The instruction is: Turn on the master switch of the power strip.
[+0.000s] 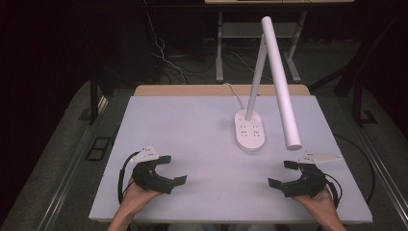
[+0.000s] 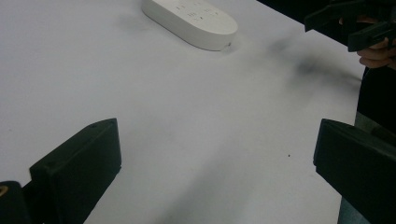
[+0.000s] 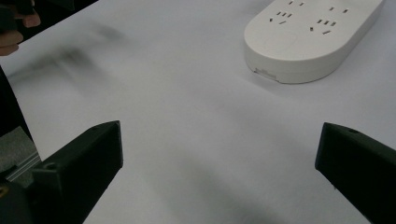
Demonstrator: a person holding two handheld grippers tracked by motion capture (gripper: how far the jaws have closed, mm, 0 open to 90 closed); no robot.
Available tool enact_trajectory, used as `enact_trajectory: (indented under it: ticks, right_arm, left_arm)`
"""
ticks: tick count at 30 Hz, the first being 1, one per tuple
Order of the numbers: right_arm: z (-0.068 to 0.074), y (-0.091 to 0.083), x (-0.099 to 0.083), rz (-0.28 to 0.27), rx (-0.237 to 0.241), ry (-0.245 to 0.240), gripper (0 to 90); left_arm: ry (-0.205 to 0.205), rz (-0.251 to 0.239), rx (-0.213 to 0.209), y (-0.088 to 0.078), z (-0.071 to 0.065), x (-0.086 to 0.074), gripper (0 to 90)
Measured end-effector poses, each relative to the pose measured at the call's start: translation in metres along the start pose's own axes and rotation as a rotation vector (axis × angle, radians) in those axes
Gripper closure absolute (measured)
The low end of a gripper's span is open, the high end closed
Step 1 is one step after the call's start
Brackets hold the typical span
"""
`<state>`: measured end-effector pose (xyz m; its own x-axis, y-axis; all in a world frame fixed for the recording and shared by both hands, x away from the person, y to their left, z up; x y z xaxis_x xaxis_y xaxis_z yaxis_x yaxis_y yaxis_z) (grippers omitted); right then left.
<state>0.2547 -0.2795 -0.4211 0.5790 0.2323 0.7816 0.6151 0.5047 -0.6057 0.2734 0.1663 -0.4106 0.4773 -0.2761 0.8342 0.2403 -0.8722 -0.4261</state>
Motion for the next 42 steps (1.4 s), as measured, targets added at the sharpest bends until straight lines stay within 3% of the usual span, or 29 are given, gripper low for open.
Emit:
enact_trajectory:
  ticks: [42]
  right_arm:
    - [-0.001,-0.001,-0.001,0.004,0.000,0.008,0.4]
  left_arm:
    - [0.055,0.096,-0.005,0.015,0.019,0.066,0.8]
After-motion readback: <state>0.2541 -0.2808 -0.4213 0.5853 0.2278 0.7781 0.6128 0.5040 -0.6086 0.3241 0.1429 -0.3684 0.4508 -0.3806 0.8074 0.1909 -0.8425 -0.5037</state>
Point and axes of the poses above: each handheld gripper's, and its own axes: y roughly forward along the jaws, x roughly out of its top, z roughly to its left, the point moved 1 cm from there along y, roughly forward along the jaws, and after that the axes turned 12 degrees about -x, right-handed, at the moved point
